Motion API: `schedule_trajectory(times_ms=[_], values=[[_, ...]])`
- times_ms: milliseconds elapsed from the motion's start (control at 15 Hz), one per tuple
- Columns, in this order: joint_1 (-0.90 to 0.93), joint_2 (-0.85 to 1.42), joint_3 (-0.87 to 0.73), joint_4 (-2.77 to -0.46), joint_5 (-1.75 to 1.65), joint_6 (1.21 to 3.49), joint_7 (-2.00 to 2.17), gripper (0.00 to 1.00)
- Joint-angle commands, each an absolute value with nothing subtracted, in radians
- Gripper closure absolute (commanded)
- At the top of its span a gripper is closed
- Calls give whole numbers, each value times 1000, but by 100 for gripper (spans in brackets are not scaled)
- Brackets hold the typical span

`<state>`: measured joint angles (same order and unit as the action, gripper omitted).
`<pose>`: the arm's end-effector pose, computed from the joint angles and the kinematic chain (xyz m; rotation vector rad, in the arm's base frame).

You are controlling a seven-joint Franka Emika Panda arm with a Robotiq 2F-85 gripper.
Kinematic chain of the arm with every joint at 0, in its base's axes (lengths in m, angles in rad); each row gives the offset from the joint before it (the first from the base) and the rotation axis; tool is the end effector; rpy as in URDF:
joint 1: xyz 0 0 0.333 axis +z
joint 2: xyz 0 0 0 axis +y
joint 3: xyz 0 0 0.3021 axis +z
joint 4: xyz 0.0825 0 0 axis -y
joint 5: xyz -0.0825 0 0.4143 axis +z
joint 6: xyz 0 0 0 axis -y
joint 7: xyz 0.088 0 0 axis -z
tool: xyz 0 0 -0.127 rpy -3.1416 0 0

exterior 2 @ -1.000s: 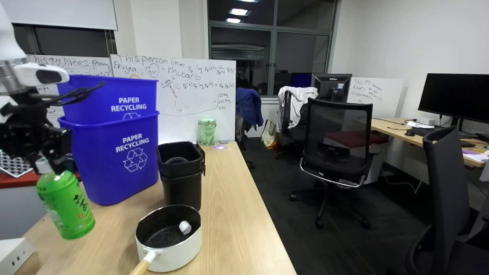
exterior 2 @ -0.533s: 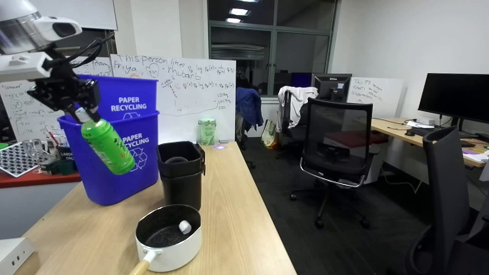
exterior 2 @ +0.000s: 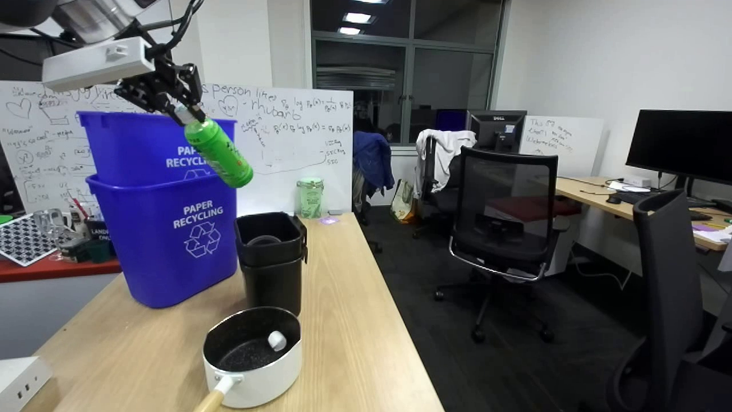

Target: Put the green bottle in the black bin

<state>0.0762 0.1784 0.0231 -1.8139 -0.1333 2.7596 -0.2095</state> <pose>0.6942 0.0728 0.4909 2.7378 0.5699 1.1185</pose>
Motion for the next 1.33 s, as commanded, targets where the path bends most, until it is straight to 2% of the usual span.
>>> schedule_trajectory(times_ms=[0,200,533,1267], values=[[75,220,1,-1714,-216,2753,-158,89],[79,226,-17,-1681,-264,2731,-113,89],[78,208,-53,-1754,-360,2703,-60,89],[77,194,-46,-1856,-359,2667,-30,89]])
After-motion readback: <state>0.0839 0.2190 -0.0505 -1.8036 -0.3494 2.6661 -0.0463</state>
